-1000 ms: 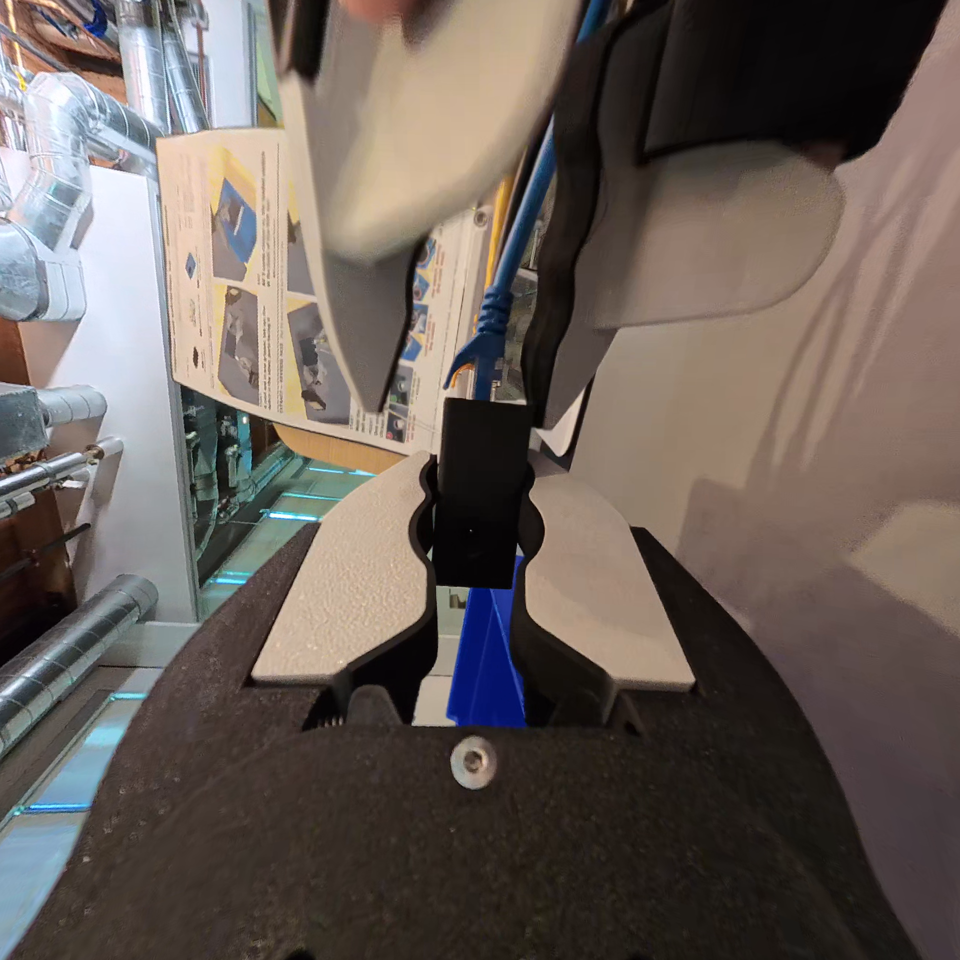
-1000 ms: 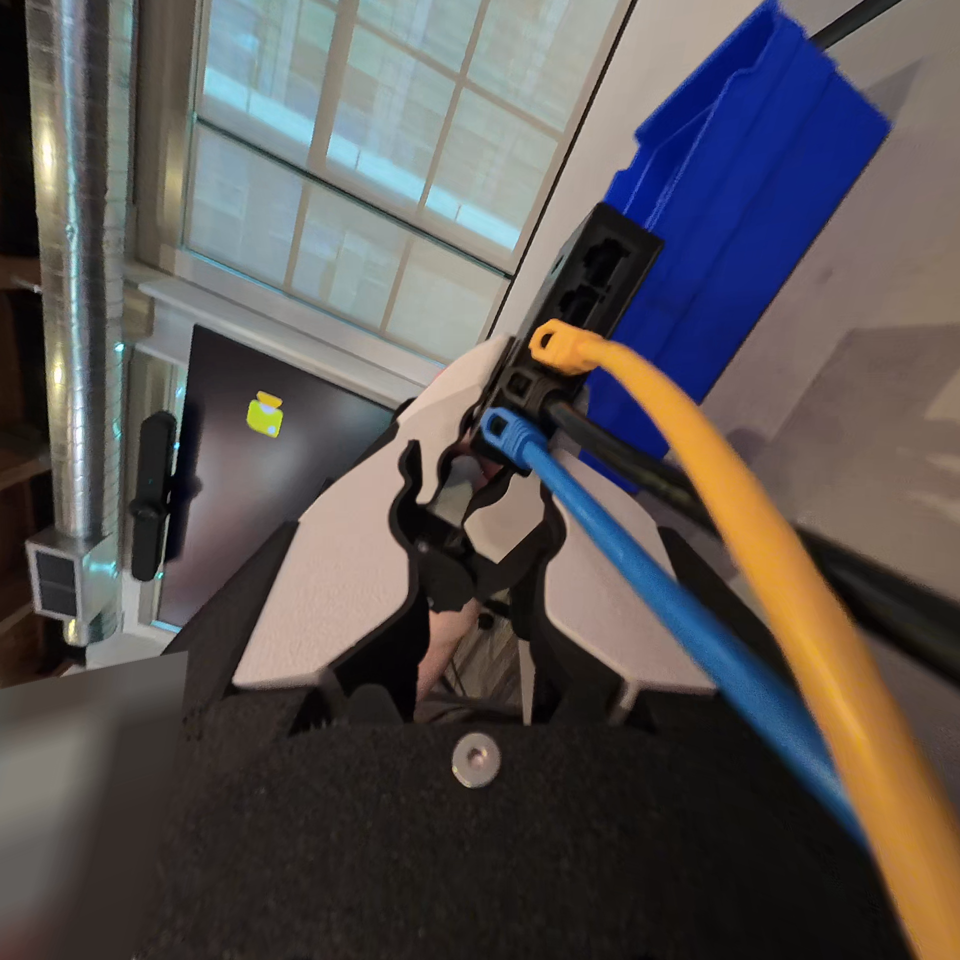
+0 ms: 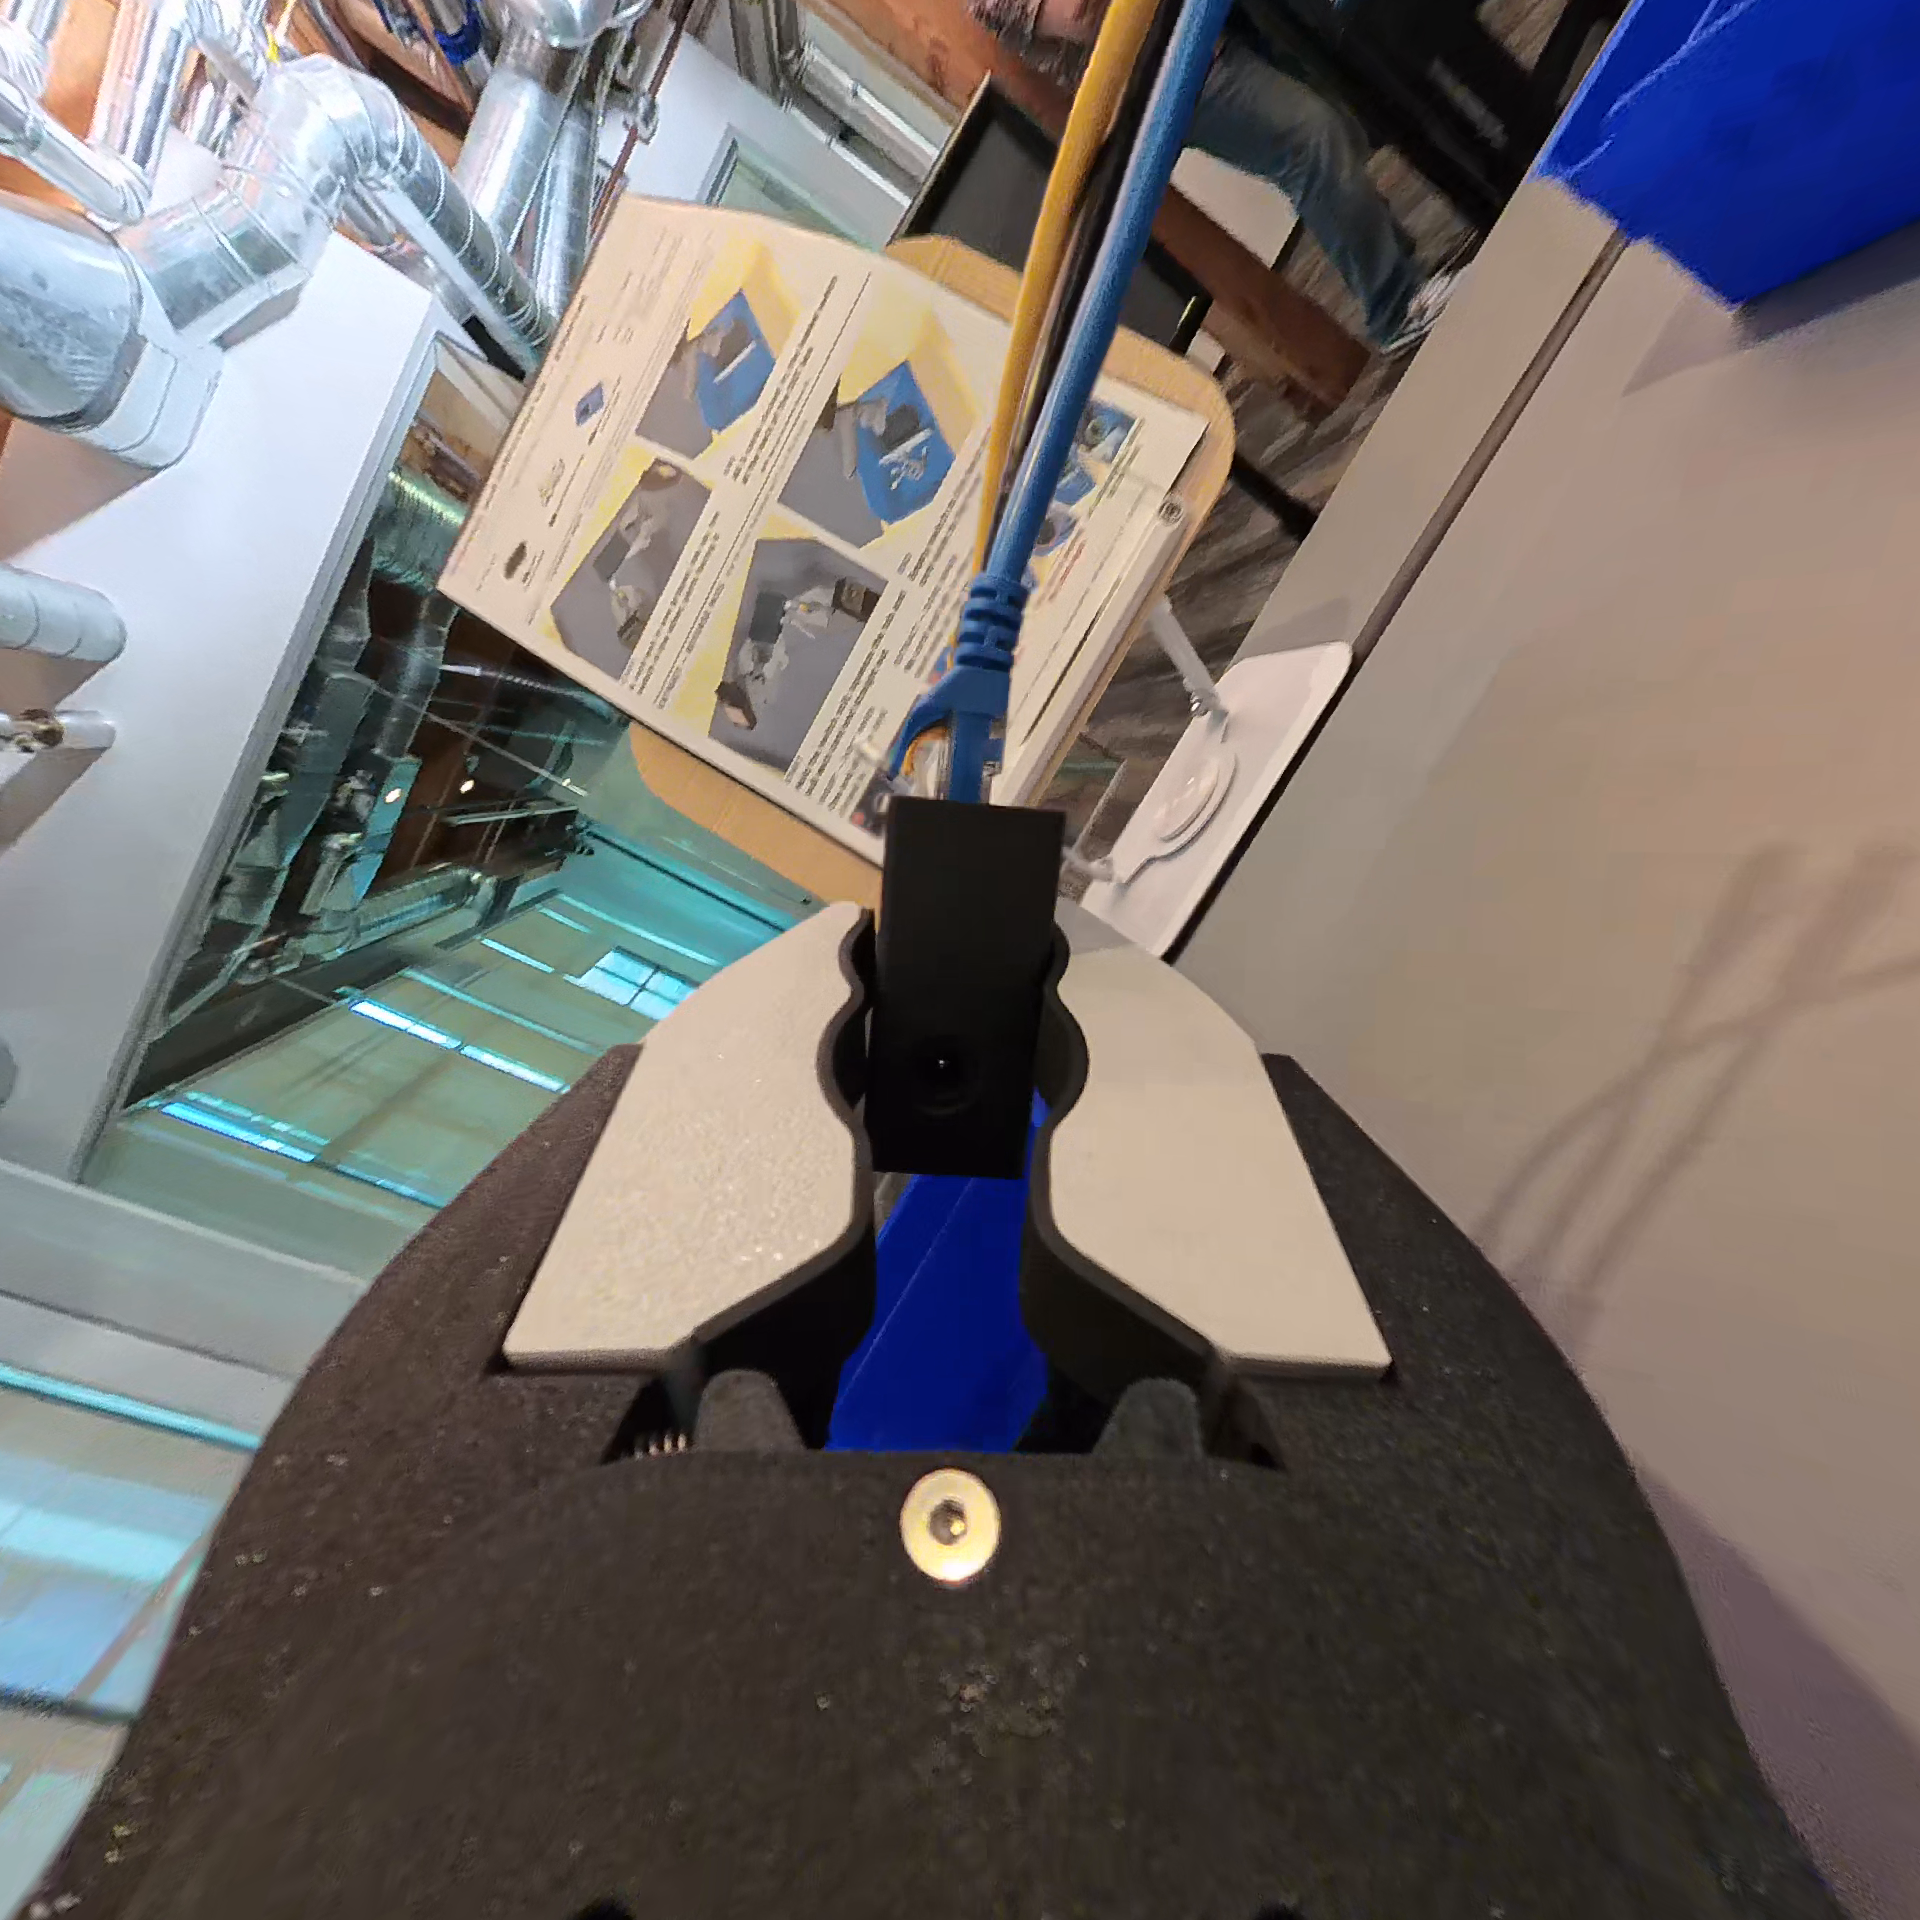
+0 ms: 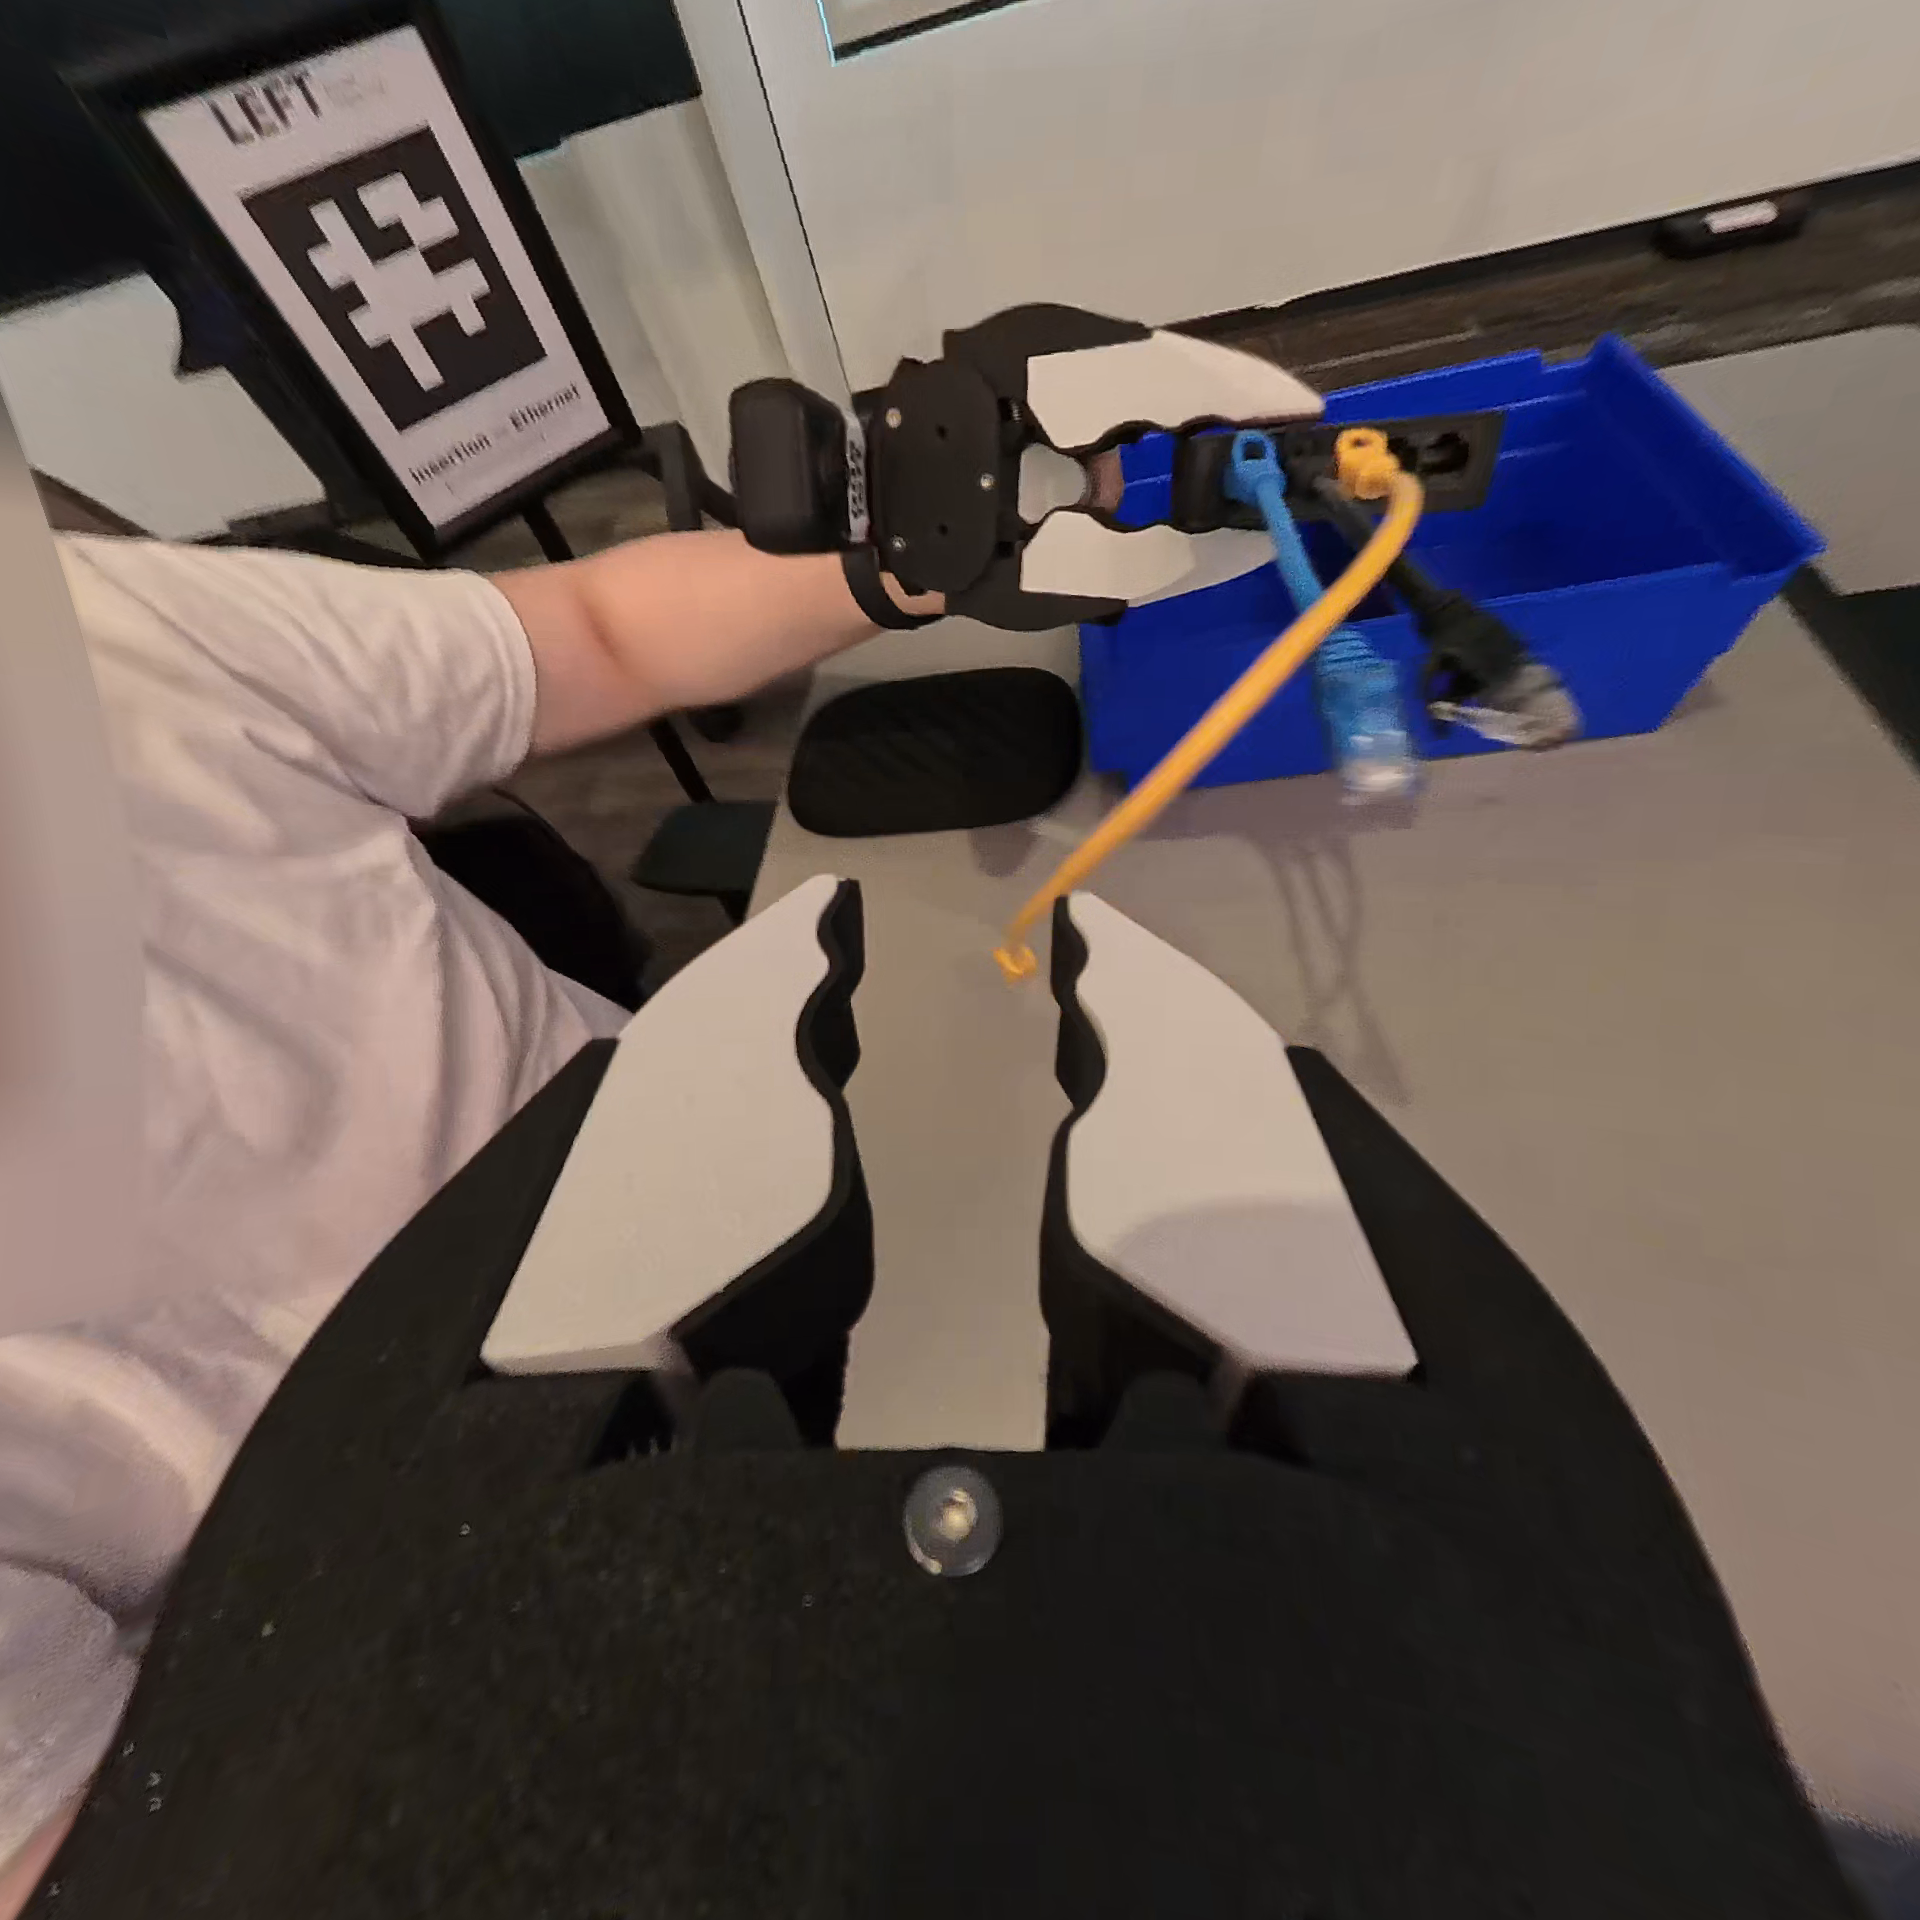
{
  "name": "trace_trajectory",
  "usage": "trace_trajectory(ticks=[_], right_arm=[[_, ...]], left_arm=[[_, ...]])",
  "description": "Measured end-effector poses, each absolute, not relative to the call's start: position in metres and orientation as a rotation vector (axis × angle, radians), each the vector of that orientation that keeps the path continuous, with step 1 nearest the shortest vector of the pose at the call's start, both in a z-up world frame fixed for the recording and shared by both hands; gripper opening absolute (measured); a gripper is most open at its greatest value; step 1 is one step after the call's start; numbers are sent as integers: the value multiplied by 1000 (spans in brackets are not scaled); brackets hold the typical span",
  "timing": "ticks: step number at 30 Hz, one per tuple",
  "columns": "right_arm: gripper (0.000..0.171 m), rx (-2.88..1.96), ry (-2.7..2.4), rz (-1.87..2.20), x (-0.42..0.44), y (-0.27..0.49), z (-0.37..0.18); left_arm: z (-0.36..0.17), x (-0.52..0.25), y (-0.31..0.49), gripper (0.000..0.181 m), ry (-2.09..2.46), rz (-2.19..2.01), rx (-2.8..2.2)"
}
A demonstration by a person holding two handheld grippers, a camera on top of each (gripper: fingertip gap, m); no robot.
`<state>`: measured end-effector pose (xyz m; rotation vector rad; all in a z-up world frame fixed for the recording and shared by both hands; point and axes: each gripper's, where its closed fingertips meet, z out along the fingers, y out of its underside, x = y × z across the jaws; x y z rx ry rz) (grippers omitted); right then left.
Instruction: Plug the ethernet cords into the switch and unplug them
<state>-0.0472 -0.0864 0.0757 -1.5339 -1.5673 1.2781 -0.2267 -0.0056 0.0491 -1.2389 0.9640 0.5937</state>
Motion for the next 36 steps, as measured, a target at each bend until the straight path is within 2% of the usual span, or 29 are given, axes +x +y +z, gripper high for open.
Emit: trace_trajectory(ticks=[7,9,29,36], right_arm=[[32,-1318,-1524,667,-8,-26,73],[32,-1297,-1465,599,-9,-12,76],[57,-1084,-1414,918,-52,-30,81],[59,-975,-1446,921,-64,-47,84]], left_arm=[[53,-191,-22,28,1018,394,-1193],[55,-180,-25,28,1032,316,-1189],[79,-116,-58,28,1070,-156,-1100],[83,-103,-69,28,1099,-242,-1077]])
